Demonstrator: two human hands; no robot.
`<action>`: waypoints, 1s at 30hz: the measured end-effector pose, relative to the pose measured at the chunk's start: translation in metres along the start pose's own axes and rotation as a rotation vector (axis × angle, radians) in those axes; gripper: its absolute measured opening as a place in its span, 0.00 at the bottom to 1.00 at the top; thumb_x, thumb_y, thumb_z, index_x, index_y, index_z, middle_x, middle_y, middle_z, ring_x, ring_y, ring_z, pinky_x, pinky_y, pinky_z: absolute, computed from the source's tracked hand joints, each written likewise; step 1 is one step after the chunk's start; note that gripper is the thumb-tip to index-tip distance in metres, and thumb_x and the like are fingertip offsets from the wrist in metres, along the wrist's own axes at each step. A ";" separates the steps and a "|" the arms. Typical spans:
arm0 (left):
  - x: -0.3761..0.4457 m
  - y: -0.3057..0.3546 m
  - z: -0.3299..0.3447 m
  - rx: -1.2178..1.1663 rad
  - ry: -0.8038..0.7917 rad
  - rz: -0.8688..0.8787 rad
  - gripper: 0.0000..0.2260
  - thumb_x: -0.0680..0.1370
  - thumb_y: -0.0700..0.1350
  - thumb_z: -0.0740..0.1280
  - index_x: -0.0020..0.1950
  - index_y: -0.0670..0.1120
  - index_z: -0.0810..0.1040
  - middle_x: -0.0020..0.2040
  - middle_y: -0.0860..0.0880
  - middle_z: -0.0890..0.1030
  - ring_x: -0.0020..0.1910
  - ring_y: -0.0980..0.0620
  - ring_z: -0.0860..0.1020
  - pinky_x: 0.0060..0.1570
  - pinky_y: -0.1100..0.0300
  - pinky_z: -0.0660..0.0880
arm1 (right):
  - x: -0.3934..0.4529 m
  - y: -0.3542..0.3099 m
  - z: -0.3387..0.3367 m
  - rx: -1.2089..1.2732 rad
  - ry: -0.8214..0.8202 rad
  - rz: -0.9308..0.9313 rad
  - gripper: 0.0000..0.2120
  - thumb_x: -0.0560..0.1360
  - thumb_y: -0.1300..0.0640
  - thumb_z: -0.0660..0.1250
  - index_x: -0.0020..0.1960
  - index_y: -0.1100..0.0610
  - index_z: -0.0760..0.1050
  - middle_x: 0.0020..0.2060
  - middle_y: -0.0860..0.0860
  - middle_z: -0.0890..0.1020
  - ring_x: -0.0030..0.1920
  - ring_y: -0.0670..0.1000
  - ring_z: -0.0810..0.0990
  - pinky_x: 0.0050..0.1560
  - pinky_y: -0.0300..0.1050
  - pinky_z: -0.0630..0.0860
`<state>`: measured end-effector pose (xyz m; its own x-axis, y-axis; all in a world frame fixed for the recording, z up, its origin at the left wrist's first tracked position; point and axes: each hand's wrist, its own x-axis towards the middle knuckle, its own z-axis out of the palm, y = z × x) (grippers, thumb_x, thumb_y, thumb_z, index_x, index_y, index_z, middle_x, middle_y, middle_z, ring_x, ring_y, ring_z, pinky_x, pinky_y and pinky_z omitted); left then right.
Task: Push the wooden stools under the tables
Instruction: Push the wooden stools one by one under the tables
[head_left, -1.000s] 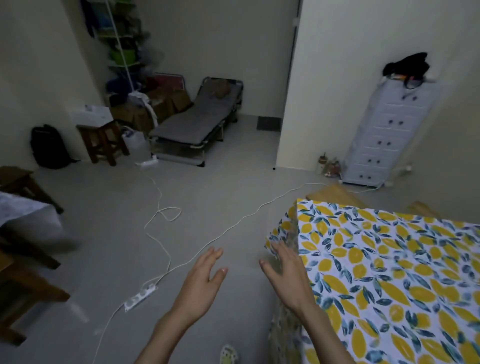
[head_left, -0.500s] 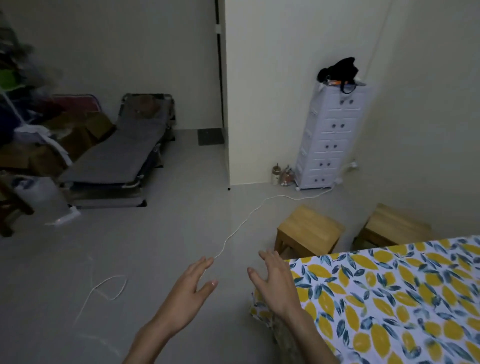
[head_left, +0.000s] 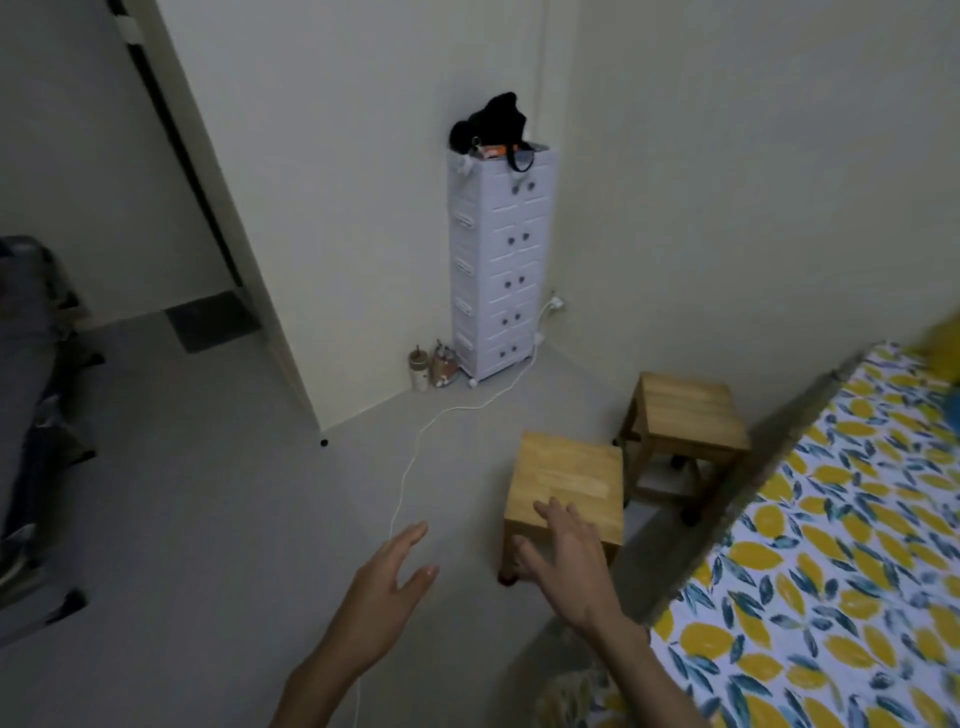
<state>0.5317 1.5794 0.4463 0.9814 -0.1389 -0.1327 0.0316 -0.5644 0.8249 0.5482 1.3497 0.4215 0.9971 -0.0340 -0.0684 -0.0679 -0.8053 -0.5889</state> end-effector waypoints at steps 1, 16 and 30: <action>0.019 -0.001 -0.008 0.008 -0.028 0.013 0.22 0.78 0.48 0.65 0.71 0.51 0.66 0.71 0.56 0.67 0.69 0.60 0.64 0.67 0.67 0.57 | 0.012 -0.005 0.004 0.009 0.020 0.033 0.27 0.78 0.43 0.59 0.74 0.52 0.62 0.76 0.53 0.61 0.77 0.55 0.54 0.75 0.53 0.51; 0.372 0.008 -0.056 0.046 -0.279 0.234 0.21 0.77 0.43 0.65 0.70 0.50 0.67 0.66 0.58 0.67 0.67 0.60 0.65 0.64 0.69 0.57 | 0.307 -0.023 0.008 0.048 0.219 0.319 0.28 0.76 0.39 0.56 0.73 0.49 0.62 0.74 0.50 0.65 0.76 0.52 0.57 0.75 0.53 0.54; 0.694 0.051 -0.021 0.088 -0.670 0.445 0.22 0.78 0.43 0.65 0.71 0.50 0.66 0.69 0.56 0.67 0.67 0.62 0.63 0.64 0.69 0.56 | 0.516 0.020 -0.013 0.100 0.437 0.710 0.30 0.76 0.38 0.54 0.74 0.49 0.60 0.75 0.51 0.64 0.76 0.52 0.57 0.75 0.55 0.56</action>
<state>1.2189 1.4710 0.4082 0.5754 -0.8081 -0.1261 -0.3778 -0.3994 0.8353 1.0622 1.3077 0.3851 0.6388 -0.7558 -0.1437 -0.6665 -0.4503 -0.5941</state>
